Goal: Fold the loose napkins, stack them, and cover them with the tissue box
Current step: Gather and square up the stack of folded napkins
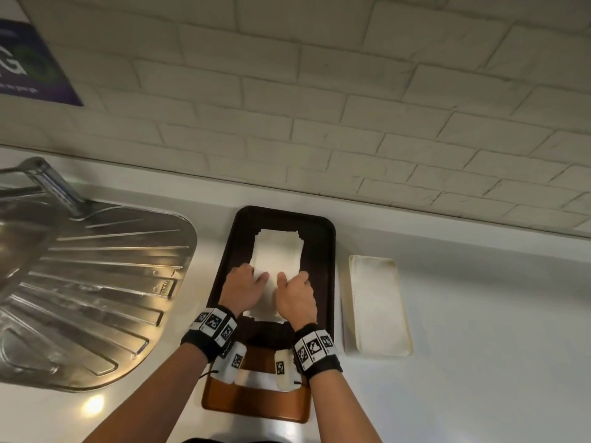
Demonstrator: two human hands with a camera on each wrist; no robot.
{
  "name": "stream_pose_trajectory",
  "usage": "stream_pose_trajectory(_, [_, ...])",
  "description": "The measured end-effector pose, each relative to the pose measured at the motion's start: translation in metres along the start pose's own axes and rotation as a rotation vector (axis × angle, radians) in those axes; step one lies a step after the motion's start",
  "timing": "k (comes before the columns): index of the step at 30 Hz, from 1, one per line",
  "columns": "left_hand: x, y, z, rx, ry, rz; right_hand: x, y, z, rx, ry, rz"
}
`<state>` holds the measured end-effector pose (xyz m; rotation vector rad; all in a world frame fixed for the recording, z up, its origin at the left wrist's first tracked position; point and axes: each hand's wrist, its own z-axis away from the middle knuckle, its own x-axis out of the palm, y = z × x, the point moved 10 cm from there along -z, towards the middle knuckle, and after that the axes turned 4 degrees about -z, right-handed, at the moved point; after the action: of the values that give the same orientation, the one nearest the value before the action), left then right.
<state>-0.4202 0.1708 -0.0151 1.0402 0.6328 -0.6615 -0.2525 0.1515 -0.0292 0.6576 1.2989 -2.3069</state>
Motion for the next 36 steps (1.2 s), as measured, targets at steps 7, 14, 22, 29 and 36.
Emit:
stream_pose_trajectory(7, [0.01,-0.004,-0.002,-0.13,-0.087,0.368,0.007,0.004,0.0,-0.065,-0.011,-0.094])
stream_pose_trajectory(14, [-0.021,0.049,0.012,0.238,-0.144,0.217,-0.068,-0.001,0.016,-0.259,0.189,-0.1])
stream_pose_trajectory(22, [-0.062,0.104,0.05,0.758,-0.31,-0.176,-0.104,-0.039,0.019,-0.544,-0.312,-0.503])
stream_pose_trajectory(29, [-0.069,0.106,0.049,0.885,-0.217,-0.57,-0.098,-0.044,0.018,-0.58,-0.11,-0.164])
stream_pose_trajectory(36, [-0.077,0.105,0.055,1.029,0.017,-0.611,-0.09,-0.078,0.04,-0.966,0.064,0.452])
